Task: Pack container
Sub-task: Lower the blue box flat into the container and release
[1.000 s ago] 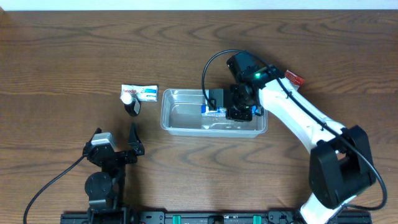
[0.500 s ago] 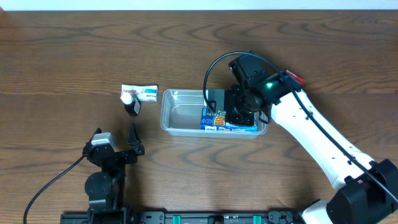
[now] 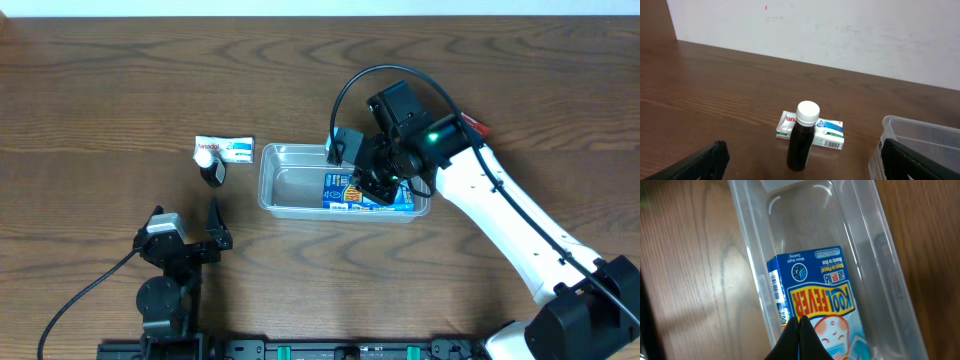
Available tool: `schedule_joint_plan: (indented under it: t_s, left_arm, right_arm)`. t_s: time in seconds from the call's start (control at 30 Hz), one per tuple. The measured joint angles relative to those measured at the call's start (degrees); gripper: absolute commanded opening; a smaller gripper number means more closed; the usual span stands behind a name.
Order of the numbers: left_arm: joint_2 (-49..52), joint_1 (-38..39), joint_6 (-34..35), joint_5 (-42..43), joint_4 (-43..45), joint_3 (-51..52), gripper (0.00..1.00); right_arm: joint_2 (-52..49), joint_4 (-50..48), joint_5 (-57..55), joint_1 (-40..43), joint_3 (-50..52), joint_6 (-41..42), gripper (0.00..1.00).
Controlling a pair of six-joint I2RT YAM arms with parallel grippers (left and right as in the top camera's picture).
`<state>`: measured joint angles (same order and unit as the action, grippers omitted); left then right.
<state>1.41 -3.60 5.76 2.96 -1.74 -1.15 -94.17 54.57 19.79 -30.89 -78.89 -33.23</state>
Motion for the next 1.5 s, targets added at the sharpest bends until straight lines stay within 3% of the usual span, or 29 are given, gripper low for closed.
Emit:
schedule_joint_plan:
  t_s: [0.37, 0.83, 1.5]
  left_arm:
    - [0.0, 0.0, 0.0, 0.0, 0.0, 0.0, 0.98]
    - [0.0, 0.0, 0.0, 0.0, 0.0, 0.0, 0.98]
    - [0.0, 0.0, 0.0, 0.0, 0.0, 0.0, 0.98]
  right_arm:
    - [-5.0, 2.7, 0.4, 0.0, 0.0, 10.5, 0.01]
    - [-6.6, 7.6, 0.4, 0.0, 0.2, 11.9, 0.01]
    - [-5.3, 0.9, 5.2, 0.0, 5.7, 12.2, 0.01]
